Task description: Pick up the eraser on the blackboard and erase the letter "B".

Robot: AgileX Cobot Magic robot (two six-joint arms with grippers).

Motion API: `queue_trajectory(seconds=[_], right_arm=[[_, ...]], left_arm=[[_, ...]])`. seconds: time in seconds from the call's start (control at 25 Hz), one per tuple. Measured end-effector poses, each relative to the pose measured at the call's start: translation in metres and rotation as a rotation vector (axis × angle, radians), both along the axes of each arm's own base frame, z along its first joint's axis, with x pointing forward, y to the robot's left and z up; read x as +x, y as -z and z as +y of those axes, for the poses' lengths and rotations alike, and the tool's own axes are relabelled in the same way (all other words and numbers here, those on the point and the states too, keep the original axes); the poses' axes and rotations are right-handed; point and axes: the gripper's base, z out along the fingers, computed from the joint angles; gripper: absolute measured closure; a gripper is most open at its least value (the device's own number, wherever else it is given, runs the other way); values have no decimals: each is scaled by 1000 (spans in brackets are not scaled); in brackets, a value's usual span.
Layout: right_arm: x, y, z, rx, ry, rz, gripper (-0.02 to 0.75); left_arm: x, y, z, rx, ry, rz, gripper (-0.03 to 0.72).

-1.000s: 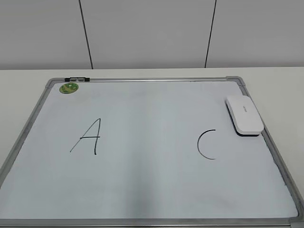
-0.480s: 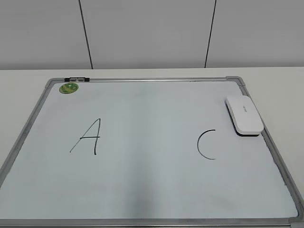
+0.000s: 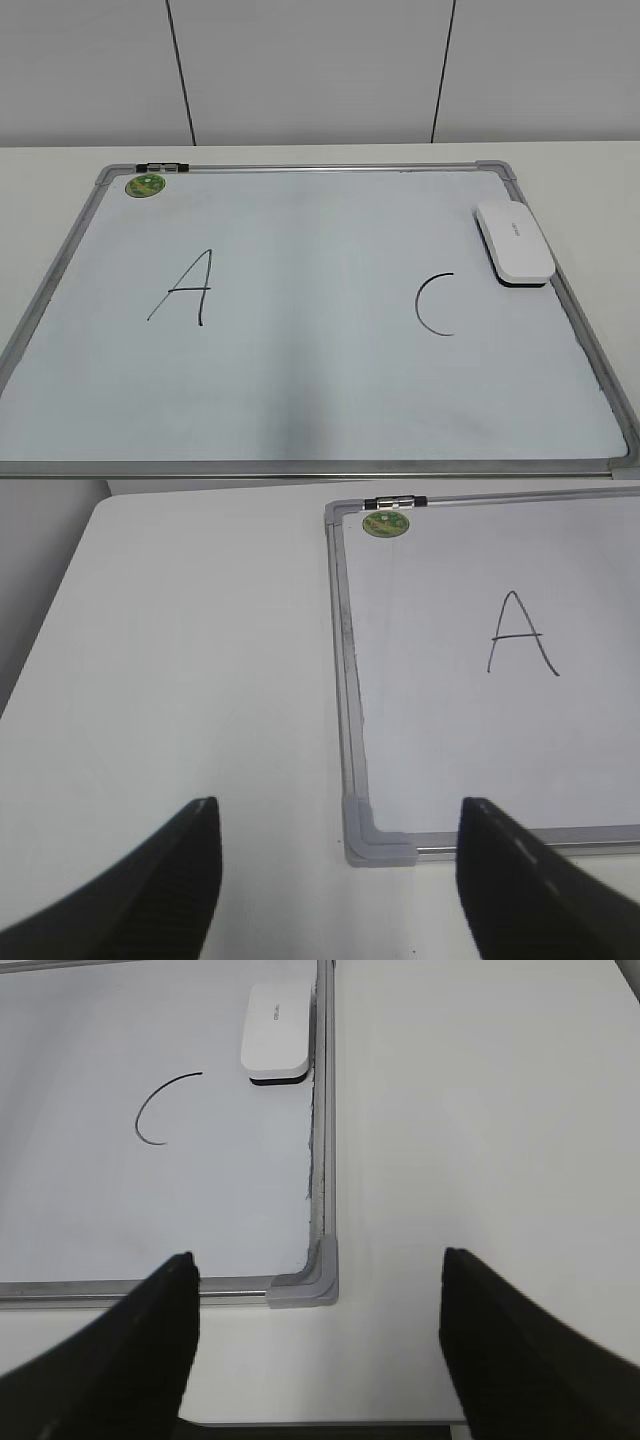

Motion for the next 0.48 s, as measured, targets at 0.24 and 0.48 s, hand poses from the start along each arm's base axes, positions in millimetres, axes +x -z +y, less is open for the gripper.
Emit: queue_trajectory(seconds=[0.24, 0.48], right_arm=[[0, 0, 0, 0, 0, 0, 183], [0, 0, 0, 0, 0, 2, 183]], left_arm=[[0, 0, 0, 0, 0, 0, 152], [0, 0, 0, 0, 0, 0, 152]])
